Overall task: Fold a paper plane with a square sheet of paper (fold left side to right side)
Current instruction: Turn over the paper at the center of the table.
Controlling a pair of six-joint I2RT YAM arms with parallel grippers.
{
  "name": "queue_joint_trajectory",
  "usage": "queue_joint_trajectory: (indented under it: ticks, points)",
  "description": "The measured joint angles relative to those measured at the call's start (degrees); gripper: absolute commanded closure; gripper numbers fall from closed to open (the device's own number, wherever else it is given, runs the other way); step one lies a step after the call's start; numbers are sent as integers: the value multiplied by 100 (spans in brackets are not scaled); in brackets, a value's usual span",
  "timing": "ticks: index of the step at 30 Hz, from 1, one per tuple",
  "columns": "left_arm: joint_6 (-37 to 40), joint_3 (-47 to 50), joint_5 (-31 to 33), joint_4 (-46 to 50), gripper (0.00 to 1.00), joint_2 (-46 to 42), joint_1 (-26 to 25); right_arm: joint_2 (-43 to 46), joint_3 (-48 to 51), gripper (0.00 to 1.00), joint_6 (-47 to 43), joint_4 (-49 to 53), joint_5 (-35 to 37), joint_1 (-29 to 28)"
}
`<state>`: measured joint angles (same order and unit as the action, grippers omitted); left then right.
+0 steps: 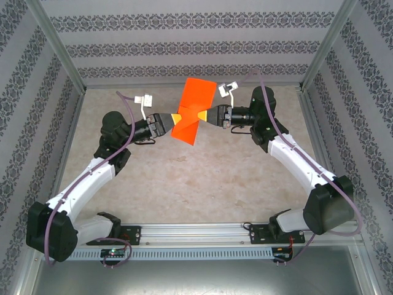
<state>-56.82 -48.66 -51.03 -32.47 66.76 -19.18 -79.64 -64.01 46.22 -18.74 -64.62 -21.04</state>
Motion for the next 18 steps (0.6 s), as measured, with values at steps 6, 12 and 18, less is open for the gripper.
queue_joint_trajectory:
  ticks: [6,12,18]
  points:
    - [44,-7,4,79,79,9,-31,0,13,94,15,-39,2,0]
    - [160,-17,48,310,89,9,-37,24,55,74,-151,184,26,4]
    - [859,-282,487,1561,100,-7,-120,286,76,55,-874,1300,483,345]
